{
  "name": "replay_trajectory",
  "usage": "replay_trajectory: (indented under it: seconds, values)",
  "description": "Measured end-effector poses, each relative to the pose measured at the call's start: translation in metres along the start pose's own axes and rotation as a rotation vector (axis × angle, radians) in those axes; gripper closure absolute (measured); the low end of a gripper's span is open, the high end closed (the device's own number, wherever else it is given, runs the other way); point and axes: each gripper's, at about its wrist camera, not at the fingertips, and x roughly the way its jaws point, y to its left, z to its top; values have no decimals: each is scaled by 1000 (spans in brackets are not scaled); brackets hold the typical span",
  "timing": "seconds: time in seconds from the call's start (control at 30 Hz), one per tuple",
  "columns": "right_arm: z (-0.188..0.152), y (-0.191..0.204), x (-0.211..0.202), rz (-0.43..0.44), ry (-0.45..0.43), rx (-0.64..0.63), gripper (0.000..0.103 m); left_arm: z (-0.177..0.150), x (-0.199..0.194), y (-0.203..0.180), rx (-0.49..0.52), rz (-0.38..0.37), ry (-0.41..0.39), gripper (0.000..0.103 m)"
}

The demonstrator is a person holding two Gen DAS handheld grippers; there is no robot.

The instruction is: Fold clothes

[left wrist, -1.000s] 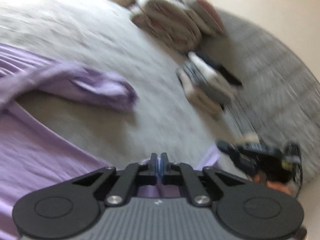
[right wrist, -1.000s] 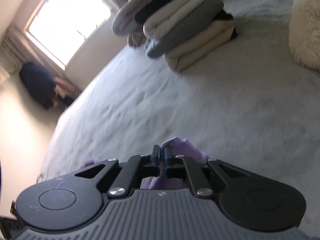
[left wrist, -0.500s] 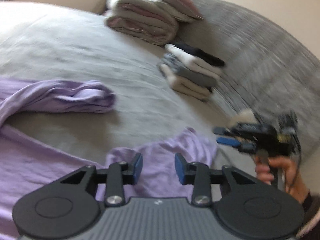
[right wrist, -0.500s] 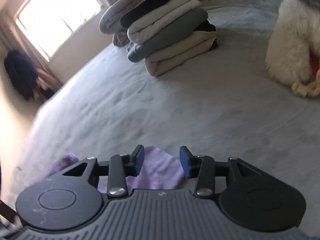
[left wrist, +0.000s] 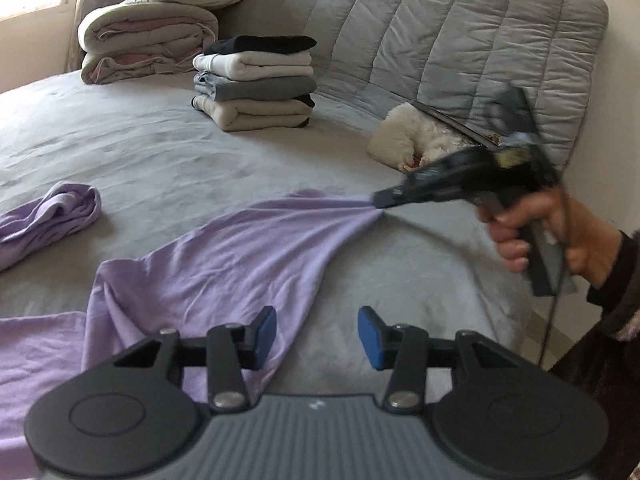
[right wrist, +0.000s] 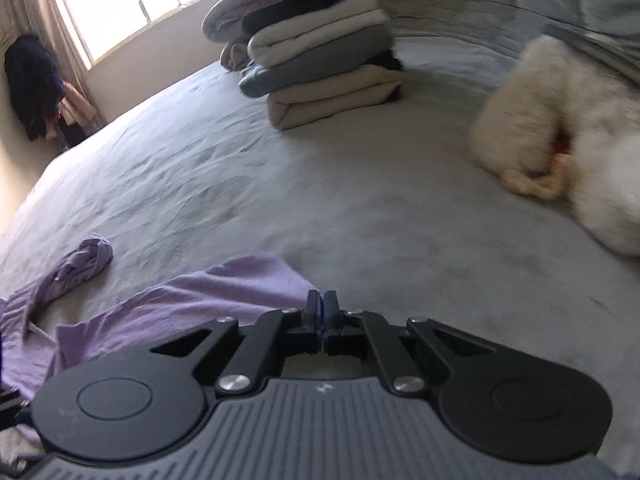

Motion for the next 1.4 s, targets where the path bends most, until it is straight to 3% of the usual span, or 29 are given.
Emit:
replay_trajectory:
  seconds: [0.27, 0.53, 0.6, 0.77, 0.87, 0.93, 1.07, 1.13, 1.2, 1.23, 1.27, 1.4]
  values:
    - [-19, -36, -29, 15, 50, 32, 102, -13, 23, -58, 120, -9, 57, 57]
    - [-27, -48, -47, 80, 44, 7, 100, -5, 59, -94, 151, 25, 17, 56]
    - [-24, -55, -43, 98, 24, 18, 88, -1, 67, -100, 155, 49, -5, 56]
    - [-15, -70, -24, 211, -5, 44, 86, 4, 84, -115, 195, 56, -76, 56]
    - [-12, -67, -10, 263, -14, -9, 65, 4, 98, -123, 226, 48, -79, 56]
    - [-11, -64, -4, 299, -34, -38, 63, 3, 108, -125, 231, 53, -73, 56]
    - [-13, -60, 7, 334, -63, -84, 64, 8, 118, -129, 227, 58, -69, 58]
    - [-11, -59, 12, 347, -62, -98, 73, 10, 122, -130, 225, 57, -66, 62]
    - [-7, -55, 16, 358, -44, -110, 97, 12, 125, -132, 221, 50, -67, 76]
    - [-6, -53, 19, 367, -35, -117, 102, 13, 126, -133, 216, 48, -68, 82]
    - [-7, -51, 20, 370, -29, -128, 102, 14, 127, -134, 210, 47, -69, 101]
    - [-6, -46, 10, 328, -46, -151, 102, 20, 123, -139, 161, 21, -99, 103]
